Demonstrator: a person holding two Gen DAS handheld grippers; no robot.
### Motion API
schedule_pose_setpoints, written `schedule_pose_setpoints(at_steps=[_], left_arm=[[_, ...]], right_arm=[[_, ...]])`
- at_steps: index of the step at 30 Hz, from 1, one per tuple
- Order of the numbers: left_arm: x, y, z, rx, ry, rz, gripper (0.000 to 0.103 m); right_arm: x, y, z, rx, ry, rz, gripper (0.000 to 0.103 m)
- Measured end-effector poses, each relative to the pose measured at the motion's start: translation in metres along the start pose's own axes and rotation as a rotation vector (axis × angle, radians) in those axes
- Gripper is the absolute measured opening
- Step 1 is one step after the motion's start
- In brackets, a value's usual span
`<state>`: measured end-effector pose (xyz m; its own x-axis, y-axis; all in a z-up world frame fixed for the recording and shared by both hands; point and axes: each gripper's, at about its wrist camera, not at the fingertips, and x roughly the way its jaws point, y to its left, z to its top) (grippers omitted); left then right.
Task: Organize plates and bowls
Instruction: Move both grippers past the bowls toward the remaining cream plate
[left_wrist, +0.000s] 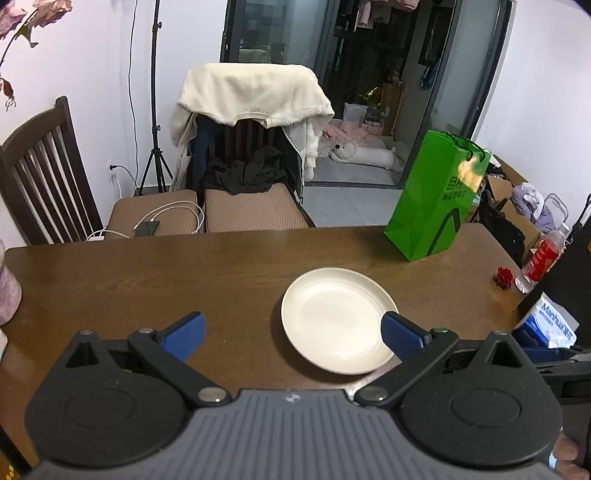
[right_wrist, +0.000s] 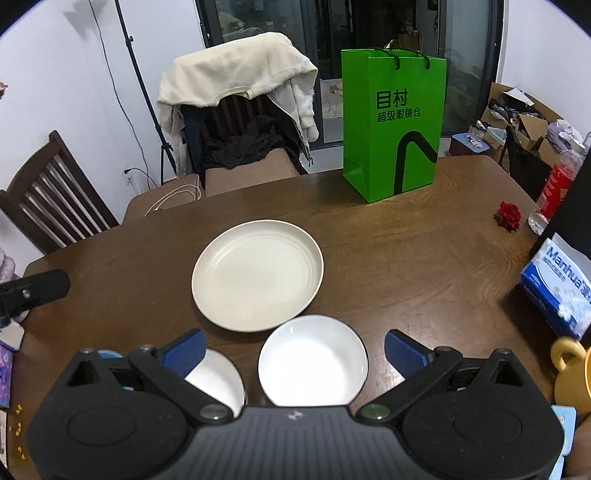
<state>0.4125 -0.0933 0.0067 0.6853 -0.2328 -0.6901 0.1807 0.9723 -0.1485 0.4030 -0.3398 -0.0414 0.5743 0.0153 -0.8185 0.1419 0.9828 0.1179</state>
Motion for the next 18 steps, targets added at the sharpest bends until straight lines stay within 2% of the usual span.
schedule_pose_setpoints(at_steps=[18], left_arm=[[0.079, -0.001, 0.053, 0.023, 0.015, 0.041, 0.103]], right_arm=[[0.071, -0.026, 0.06, 0.061, 0.047, -0.03, 0.103]])
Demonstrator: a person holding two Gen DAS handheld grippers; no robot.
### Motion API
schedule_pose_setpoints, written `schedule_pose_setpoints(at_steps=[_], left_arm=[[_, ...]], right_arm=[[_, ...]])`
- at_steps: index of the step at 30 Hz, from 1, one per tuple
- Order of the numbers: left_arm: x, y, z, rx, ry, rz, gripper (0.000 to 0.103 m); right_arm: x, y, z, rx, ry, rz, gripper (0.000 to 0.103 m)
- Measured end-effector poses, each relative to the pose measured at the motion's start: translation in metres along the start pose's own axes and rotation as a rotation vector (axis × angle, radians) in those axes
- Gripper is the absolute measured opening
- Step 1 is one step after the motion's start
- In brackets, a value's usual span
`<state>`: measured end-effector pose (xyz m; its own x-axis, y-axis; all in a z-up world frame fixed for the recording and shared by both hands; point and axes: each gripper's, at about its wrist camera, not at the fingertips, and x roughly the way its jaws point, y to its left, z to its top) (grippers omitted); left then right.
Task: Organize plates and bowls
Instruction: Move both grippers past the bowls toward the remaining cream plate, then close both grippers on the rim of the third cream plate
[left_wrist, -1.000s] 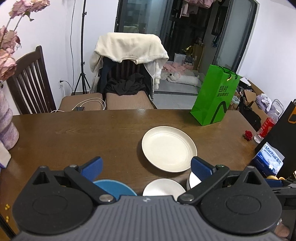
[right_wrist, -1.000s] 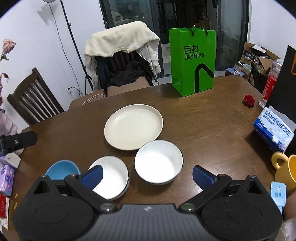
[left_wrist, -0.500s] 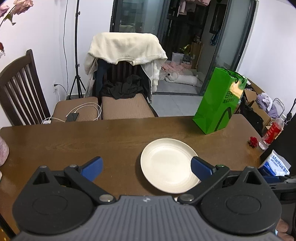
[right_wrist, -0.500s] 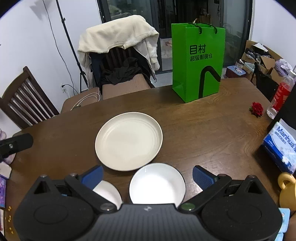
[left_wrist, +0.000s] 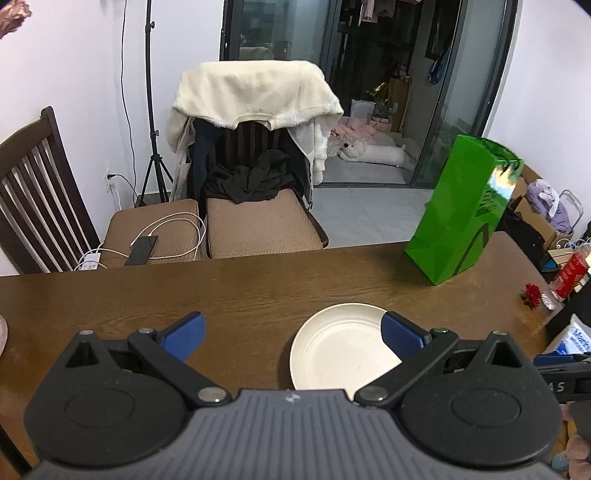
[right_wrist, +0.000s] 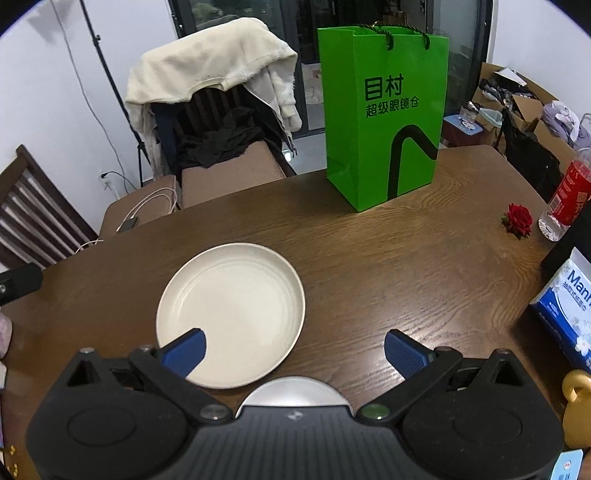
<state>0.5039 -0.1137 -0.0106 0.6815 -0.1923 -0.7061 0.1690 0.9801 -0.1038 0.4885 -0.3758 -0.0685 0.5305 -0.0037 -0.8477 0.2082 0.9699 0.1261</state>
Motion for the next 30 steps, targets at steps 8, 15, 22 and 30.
schedule_pose_setpoints(at_steps=[8, 15, 22, 30], left_arm=[[0.054, 0.007, 0.001, -0.041, 0.062, 0.006, 0.103], [0.101, 0.017, -0.012, -0.072, 0.138, 0.027, 0.103], [0.137, 0.027, -0.023, -0.097, 0.199, 0.043, 0.101], [0.162, 0.026, -0.034, -0.098, 0.262, 0.037, 0.094]], right_arm=[[0.031, -0.006, 0.018, 0.0, -0.002, 0.009, 0.103], [0.063, -0.009, 0.026, 0.005, 0.0, 0.002, 0.101], [0.103, -0.013, 0.018, 0.042, 0.041, 0.007, 0.09], [0.135, -0.013, 0.012, 0.071, 0.078, 0.009, 0.068]])
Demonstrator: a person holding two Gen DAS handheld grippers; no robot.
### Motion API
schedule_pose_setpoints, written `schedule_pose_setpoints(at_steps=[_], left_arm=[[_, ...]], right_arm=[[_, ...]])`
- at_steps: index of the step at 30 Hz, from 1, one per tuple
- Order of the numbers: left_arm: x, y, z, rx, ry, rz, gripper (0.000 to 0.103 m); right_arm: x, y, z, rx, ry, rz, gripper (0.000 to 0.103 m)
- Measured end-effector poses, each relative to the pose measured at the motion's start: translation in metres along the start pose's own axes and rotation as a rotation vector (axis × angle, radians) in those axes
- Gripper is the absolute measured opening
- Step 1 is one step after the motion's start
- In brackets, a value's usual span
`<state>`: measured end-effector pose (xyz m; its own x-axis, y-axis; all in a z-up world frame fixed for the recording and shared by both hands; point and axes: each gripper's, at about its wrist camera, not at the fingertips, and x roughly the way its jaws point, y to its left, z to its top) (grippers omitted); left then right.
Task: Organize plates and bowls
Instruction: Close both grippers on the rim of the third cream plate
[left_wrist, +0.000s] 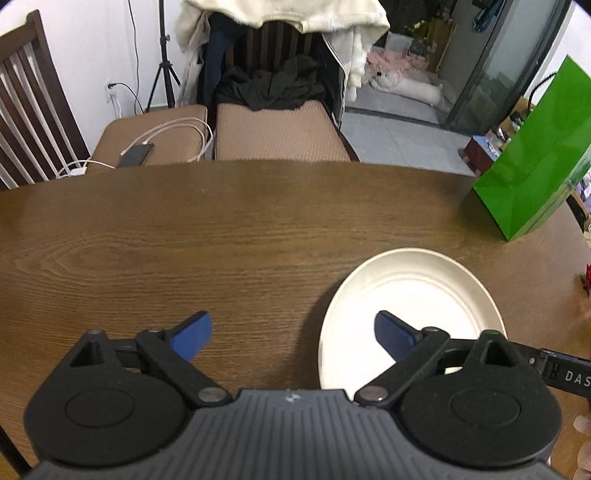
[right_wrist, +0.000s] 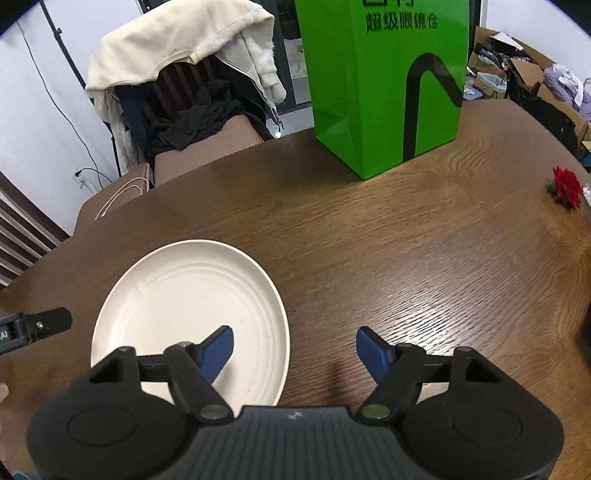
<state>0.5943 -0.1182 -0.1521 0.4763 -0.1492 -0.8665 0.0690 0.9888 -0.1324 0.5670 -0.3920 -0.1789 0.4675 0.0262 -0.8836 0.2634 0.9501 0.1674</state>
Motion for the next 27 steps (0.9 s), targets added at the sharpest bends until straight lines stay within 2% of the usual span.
schedule_pose_setpoints(at_steps=[4, 9, 10, 13, 15, 21, 24, 27], left_arm=[[0.01, -0.002, -0.001, 0.012, 0.019, 0.008, 0.092], [0.02, -0.002, -0.004, 0.015, 0.051, -0.007, 0.073], [0.022, -0.002, -0.004, 0.016, 0.062, -0.007, 0.072], [0.029, -0.003, -0.005, 0.022, 0.085, -0.024, 0.061], [0.033, -0.004, -0.006, 0.025, 0.1, -0.029, 0.048], [0.039, -0.004, -0.007, 0.019, 0.122, -0.073, 0.025], [0.04, -0.007, -0.007, 0.025, 0.12, -0.089, 0.017], [0.042, -0.008, -0.009, 0.021, 0.123, -0.104, 0.016]], right_arm=[[0.011, 0.002, -0.002, -0.002, 0.022, -0.001, 0.055], [0.022, 0.003, -0.004, -0.003, 0.042, 0.001, 0.04], [0.024, 0.003, -0.004, -0.001, 0.044, 0.006, 0.039], [0.028, 0.003, -0.005, 0.0, 0.047, 0.003, 0.037], [0.03, 0.003, -0.006, 0.001, 0.052, 0.005, 0.032], [0.036, 0.0, -0.009, 0.019, 0.063, 0.028, 0.021], [0.037, -0.002, -0.009, 0.038, 0.063, 0.046, 0.018], [0.038, -0.004, -0.008, 0.051, 0.063, 0.052, 0.017]])
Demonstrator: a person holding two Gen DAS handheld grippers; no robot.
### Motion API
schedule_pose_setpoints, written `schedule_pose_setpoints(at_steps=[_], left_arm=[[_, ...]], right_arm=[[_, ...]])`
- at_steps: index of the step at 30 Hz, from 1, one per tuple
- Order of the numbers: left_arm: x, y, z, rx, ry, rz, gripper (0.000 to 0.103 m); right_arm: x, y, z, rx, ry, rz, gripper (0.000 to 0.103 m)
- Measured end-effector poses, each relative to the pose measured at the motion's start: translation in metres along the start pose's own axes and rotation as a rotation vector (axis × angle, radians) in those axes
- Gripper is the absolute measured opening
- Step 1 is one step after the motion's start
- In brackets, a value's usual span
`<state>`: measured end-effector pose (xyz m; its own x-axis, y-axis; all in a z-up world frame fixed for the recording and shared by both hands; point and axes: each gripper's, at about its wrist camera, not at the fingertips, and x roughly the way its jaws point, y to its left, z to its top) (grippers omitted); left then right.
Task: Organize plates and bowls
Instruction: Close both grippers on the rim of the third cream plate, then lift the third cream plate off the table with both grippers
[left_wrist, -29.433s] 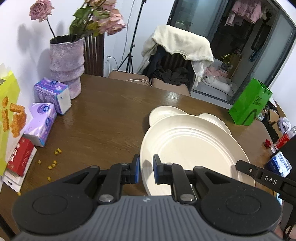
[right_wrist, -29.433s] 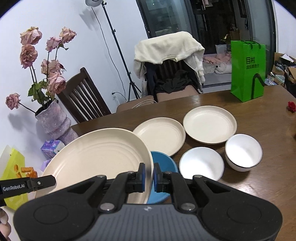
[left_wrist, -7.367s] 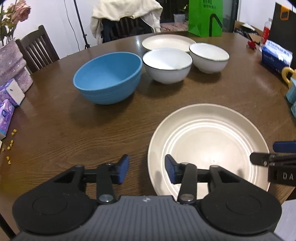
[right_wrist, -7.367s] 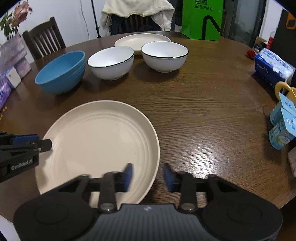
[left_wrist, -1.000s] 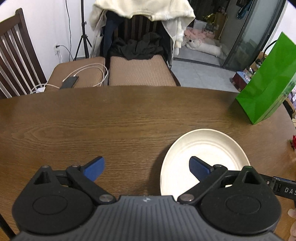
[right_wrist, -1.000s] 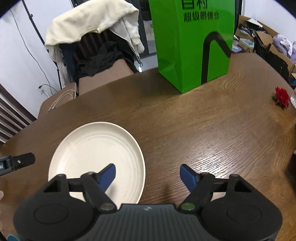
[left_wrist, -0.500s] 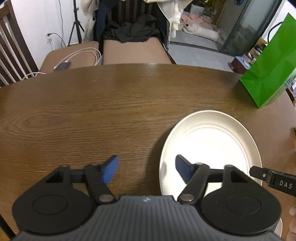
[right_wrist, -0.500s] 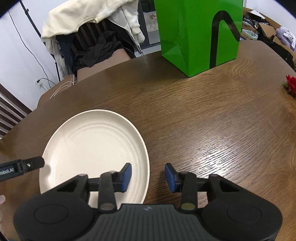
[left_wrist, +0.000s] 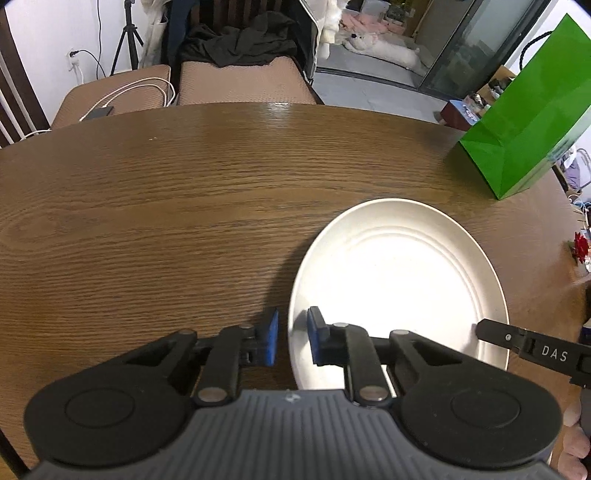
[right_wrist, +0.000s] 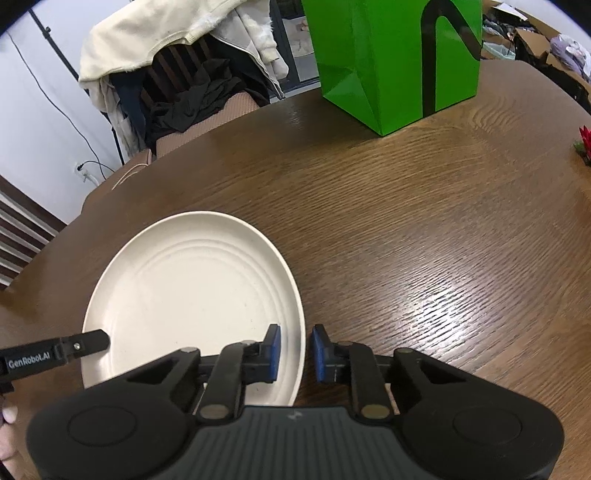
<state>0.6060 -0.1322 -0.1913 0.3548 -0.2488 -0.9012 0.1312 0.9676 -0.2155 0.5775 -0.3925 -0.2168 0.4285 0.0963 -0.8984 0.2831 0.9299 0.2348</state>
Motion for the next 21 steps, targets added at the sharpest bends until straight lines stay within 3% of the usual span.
schedule_pose_setpoints(at_steps=[4, 21], left_arm=[[0.0025, -0.0022, -0.0012, 0.003, 0.003, -0.01, 0.014], [0.0, -0.0055, -0.0055, 0.01, -0.021, 0.004, 0.013]], right_arm=[[0.0001, -0.0006, -0.0002, 0.011, 0.005, 0.014, 0.013], [-0.0055, 0.0005, -0.0086, 0.011, -0.027, 0.02, 0.011]])
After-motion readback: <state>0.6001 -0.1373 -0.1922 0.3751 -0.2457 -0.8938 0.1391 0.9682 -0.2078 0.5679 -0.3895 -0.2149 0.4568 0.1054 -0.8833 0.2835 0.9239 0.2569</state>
